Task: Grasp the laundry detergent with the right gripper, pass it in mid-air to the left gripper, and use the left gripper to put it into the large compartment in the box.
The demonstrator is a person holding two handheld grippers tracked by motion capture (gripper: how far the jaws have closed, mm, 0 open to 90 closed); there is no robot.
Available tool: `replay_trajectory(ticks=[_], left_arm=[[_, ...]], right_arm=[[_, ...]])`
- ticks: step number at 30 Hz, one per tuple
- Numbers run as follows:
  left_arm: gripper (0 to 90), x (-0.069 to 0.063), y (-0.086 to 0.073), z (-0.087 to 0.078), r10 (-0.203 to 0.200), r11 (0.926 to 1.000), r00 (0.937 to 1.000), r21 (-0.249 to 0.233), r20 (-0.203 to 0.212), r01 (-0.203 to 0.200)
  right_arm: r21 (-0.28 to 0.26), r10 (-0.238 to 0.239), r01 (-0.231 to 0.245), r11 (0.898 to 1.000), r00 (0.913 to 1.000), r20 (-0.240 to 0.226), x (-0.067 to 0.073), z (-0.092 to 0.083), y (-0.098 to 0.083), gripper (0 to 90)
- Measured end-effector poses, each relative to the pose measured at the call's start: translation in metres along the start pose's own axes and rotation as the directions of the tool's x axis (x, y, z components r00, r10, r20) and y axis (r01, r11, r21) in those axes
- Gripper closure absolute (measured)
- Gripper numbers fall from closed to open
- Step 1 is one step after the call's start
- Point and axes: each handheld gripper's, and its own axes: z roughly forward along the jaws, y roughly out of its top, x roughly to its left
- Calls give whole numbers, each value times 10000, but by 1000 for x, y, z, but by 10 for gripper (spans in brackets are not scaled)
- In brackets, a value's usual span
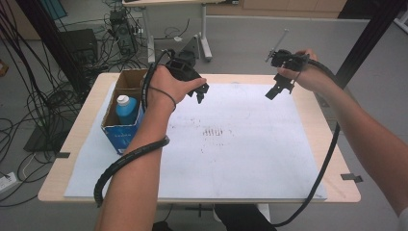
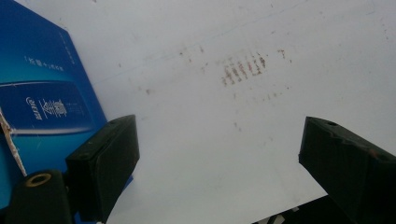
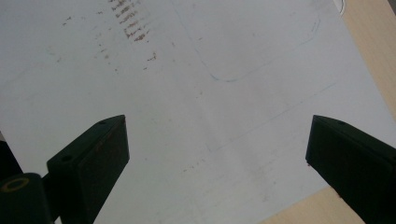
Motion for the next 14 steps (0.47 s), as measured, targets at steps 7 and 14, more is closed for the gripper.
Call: replay_trajectory(ticks=[7,14], left_arm=[[126,1,-2,0,-91,9999,10000,-43,23,91],[126,-1,-2,-2,-57,10000,10000,-81,42,57]], right_arm=[[52,-93,93,9999,10000,-7,4,0,1,61],[44,-155,155,9999,9999,-7,6,-1,2,61]])
